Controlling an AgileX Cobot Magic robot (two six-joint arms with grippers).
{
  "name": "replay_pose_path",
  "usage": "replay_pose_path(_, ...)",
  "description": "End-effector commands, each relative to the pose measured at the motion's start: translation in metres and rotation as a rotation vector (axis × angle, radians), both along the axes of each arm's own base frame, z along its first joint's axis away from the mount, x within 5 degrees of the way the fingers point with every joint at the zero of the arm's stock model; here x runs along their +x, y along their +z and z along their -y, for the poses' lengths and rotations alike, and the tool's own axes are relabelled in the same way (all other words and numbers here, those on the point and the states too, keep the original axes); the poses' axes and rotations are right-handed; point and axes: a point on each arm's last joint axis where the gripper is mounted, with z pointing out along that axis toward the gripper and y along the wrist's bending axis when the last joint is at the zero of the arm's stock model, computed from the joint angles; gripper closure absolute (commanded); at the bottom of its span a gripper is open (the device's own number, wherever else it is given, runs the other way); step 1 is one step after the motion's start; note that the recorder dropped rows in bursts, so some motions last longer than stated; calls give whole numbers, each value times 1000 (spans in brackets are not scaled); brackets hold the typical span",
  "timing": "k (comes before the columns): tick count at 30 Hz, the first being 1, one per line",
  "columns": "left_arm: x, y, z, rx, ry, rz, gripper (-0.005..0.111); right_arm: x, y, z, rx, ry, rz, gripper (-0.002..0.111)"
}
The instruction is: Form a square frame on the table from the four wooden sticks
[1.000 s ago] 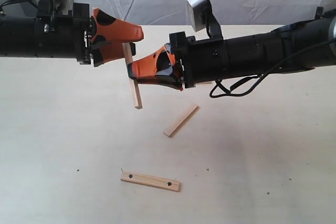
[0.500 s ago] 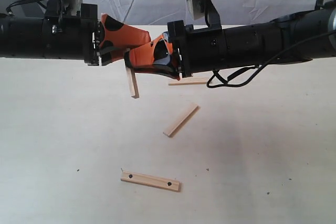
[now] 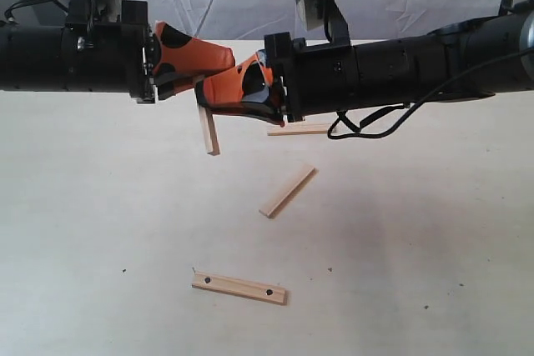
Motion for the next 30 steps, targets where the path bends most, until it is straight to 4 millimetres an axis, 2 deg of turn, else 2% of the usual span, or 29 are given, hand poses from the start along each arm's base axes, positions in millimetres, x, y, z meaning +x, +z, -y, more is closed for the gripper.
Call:
replay_pose_path(1, 3, 1, -5, 1, 27, 4, 107, 1, 2, 2, 14, -3, -27, 89)
replay_pose_path(4, 2, 1, -5, -7, 28, -34, 107, 1, 2, 2, 14, -3, -27, 63)
replay_pose_path(6, 5, -1, -6, 12, 57, -45, 107, 4, 2, 6, 14, -16, -27, 54)
replay_pose_path(11, 13, -10, -14, 120, 193, -121, 107, 7, 5, 20, -35, -26, -31, 56)
replay_pose_path(15, 18, -17, -24, 225, 335, -177, 107, 5, 12, 23, -370, -147, 66, 56)
replay_pose_path(17, 19, -20, -29, 258, 414, -204, 107, 0, 21, 17, -503, -202, 129, 56)
replay_pose_path(21, 18, -32, -36, 292, 517, -279, 107, -14, 34, -11, -614, -254, 263, 56)
replay_pose_path(27, 15, -37, -37, 253, 551, -371, 107, -36, 21, -63, -668, -312, 468, 56)
replay_pose_path(30, 15, -36, -36, 229, 543, -394, 107, -44, 11, -81, -673, -299, 543, 56)
